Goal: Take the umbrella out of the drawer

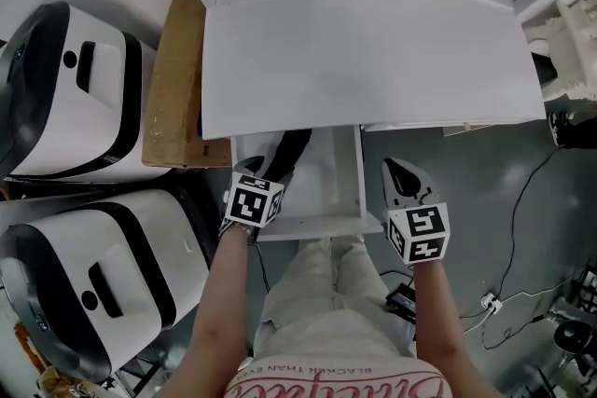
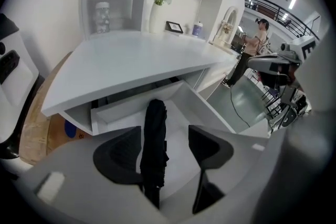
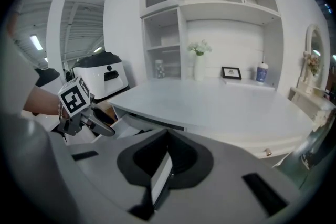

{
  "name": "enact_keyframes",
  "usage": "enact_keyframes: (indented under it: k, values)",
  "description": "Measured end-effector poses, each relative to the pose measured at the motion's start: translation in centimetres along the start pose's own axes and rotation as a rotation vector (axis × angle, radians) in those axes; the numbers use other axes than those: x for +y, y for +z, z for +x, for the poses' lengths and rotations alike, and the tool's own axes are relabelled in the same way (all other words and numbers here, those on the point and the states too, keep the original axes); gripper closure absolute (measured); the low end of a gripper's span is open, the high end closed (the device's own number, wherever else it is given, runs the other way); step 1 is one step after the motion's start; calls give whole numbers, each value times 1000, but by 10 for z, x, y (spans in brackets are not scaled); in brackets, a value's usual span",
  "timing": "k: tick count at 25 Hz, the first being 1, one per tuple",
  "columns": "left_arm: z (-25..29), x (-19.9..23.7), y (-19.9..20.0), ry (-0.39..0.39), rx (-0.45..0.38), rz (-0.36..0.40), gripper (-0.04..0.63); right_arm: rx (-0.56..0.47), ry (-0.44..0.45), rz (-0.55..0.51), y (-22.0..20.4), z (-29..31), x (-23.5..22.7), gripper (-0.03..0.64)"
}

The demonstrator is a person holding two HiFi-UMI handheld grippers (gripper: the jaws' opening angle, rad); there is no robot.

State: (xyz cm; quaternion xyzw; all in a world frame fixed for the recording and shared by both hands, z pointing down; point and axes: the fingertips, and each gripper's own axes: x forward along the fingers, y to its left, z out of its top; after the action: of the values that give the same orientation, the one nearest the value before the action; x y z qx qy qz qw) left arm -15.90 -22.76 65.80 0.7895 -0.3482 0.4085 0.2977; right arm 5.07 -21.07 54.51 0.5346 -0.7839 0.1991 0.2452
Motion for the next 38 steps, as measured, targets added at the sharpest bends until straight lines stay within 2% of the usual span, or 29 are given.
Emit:
enact_keyframes:
  k: [11, 18, 21, 30, 38]
  values:
    - [63, 10, -34, -17, 166, 73, 308, 42, -10, 30, -23, 14, 1, 609]
    - [90, 23, -52, -16, 238, 82, 308, 67, -16, 40, -36, 24, 0, 609]
    - [105, 22, -65, -41, 277, 62, 310, 76, -21, 45, -40, 27, -1, 609]
    - [132, 24, -76, -54, 297, 7, 310, 99, -17, 54, -53, 36, -2, 609]
    - [140, 26, -81, 22, 298, 46, 316, 113, -3, 31, -59, 36, 3, 609]
